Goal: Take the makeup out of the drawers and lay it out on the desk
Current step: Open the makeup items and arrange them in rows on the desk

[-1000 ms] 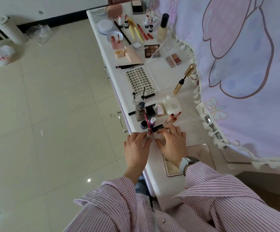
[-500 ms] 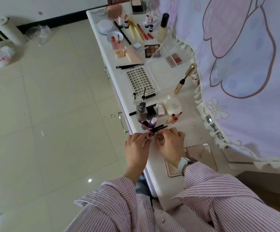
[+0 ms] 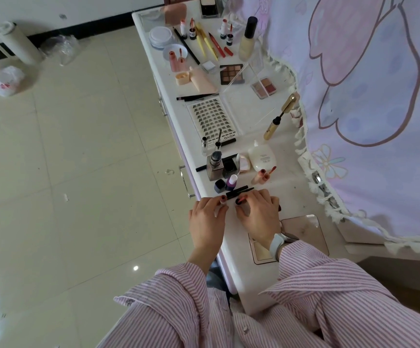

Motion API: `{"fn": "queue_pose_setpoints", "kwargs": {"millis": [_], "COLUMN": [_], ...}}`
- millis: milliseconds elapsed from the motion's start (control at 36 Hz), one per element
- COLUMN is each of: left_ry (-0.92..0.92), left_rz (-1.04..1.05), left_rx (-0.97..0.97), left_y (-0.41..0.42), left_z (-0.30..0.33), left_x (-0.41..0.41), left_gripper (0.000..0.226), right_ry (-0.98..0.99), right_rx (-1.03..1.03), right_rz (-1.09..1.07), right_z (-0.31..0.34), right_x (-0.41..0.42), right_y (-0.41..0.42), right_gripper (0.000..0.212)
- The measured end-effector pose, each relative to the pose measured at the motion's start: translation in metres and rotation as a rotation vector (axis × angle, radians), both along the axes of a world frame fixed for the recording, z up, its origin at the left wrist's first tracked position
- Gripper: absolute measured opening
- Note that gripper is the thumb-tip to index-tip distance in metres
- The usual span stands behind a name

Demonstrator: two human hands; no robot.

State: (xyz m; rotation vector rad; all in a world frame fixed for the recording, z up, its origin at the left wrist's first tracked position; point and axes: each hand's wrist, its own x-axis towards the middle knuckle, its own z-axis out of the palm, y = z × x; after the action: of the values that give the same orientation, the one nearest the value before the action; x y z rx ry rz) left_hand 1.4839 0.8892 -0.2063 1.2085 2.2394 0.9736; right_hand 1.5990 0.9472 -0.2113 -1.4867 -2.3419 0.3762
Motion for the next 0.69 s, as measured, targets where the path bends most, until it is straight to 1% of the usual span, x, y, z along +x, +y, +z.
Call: {"fn": "queue_pose_setpoints", "kwargs": {"millis": [139, 250, 361, 444, 500, 583, 694], "left_ry": [0.001, -0.008, -0.010, -0.015, -0.022, -0.016, -0.008], "left_rz": [0.000, -0.003, -0.019, -0.034, -0.037, -0.038, -0.037], "left_rx": [0.007, 0.014, 0.003, -0.005, 0.000, 0.006, 0.016], "left_y": [0.0001, 0.0014, 0.0020, 0.0020, 0.0013, -0.0001, 0.0002], "left_z": [0.0025, 0.0048, 0.0059, 0.0065, 0.0059, 0.0051, 0.0060], "left_x": [0.0006, 0.0017, 0.0009, 0.0001, -0.0011, -0.0025, -0.0012], "left_gripper": [0.011, 0.016, 0.019, 0.019, 0.018, 0.016, 0.016], "right_ry": [-0.049, -0.051, -0.036, -0.030, -0.031, -0.030, -0.035], "right_rx": [0.013, -0.014, -0.049, -0.007, 0.020, 0.007, 0.000], "right_rz": [0.000, 0.006, 0.000, 0.003, 0.008, 0.002, 0.004], "right_z": [0.0022, 0.0038, 0.0047, 0.0051, 0.0054, 0.0041, 0.0031], "right_x": [0.0008, 0.0010, 0.0011, 0.0005, 0.0003, -0.0001, 0.0000], "right_y": [0.0002, 0.0001, 0.0007, 0.0006, 0.0006, 0.0004, 0.0004], "right_gripper": [0.013, 0.021, 0.017, 0.014, 0.015, 0.020, 0.018]}}
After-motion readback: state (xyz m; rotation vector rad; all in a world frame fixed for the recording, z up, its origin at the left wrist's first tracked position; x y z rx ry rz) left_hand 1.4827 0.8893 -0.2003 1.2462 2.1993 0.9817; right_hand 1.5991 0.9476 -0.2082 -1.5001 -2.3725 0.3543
